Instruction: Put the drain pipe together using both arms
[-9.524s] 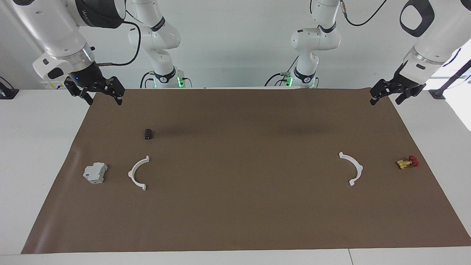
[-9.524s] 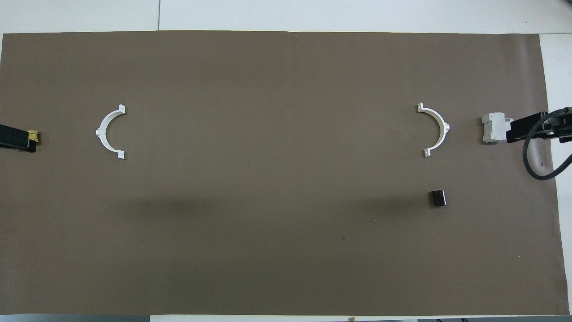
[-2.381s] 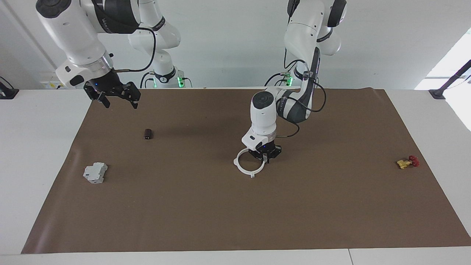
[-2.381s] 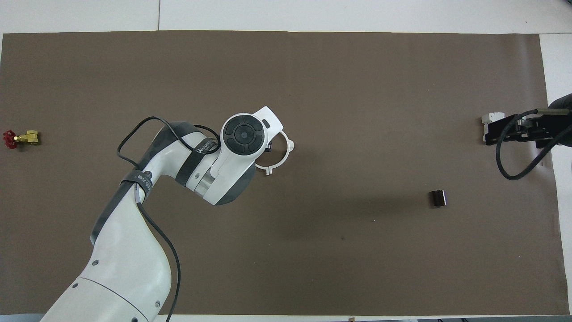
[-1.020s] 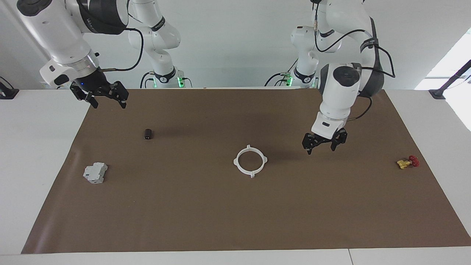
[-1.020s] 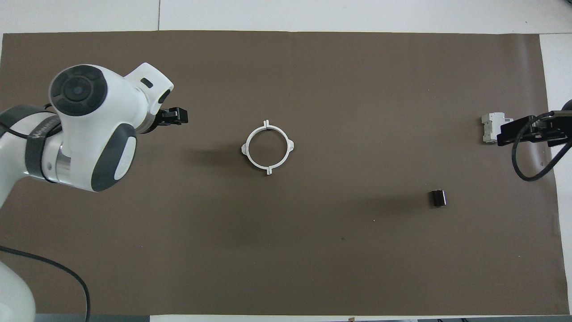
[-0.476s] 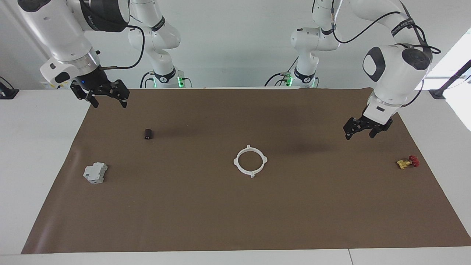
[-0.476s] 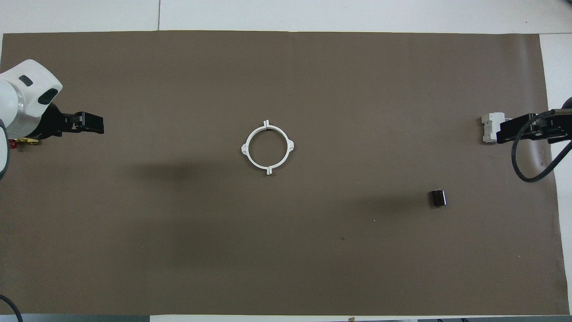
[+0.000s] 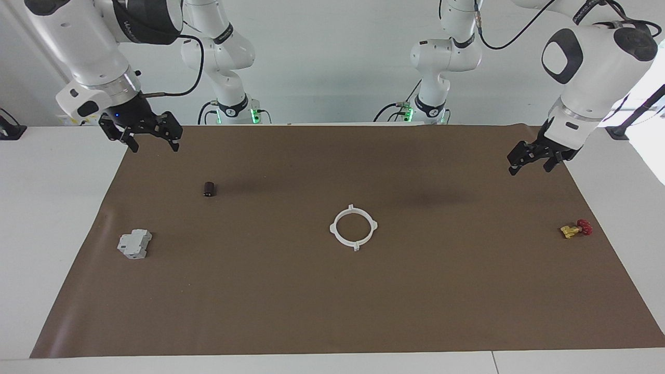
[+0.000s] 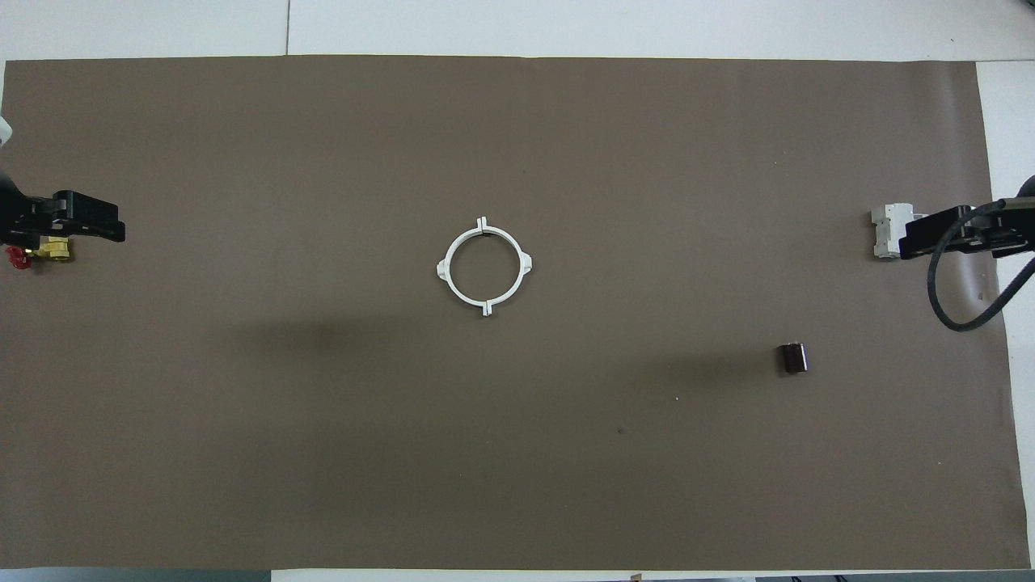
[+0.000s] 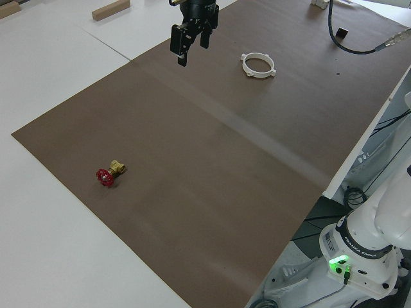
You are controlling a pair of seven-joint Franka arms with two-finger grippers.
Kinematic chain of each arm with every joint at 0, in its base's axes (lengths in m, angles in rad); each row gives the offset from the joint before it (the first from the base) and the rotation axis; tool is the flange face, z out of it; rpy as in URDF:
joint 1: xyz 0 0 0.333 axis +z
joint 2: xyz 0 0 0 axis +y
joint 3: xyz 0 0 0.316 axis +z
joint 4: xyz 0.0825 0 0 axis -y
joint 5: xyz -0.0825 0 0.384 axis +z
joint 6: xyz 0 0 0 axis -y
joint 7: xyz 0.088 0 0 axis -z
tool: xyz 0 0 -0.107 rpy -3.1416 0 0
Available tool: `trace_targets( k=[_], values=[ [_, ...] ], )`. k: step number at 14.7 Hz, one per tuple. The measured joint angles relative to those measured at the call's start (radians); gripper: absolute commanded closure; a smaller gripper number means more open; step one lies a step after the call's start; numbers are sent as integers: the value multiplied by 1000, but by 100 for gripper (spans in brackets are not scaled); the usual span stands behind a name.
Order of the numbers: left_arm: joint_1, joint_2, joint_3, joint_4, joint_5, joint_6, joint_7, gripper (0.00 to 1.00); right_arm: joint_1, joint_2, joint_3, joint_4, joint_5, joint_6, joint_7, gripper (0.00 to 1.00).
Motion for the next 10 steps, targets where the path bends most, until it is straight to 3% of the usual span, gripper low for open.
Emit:
trace_targets(
  k=[4,10],
  values=[
    [22,-10,0,39,0,-103,1,0,0,0,0,0,0,10,-2,0],
    [75,-29,1,39,3,-116,58,0,0,0,0,0,0,11,-2,0]
  ],
)
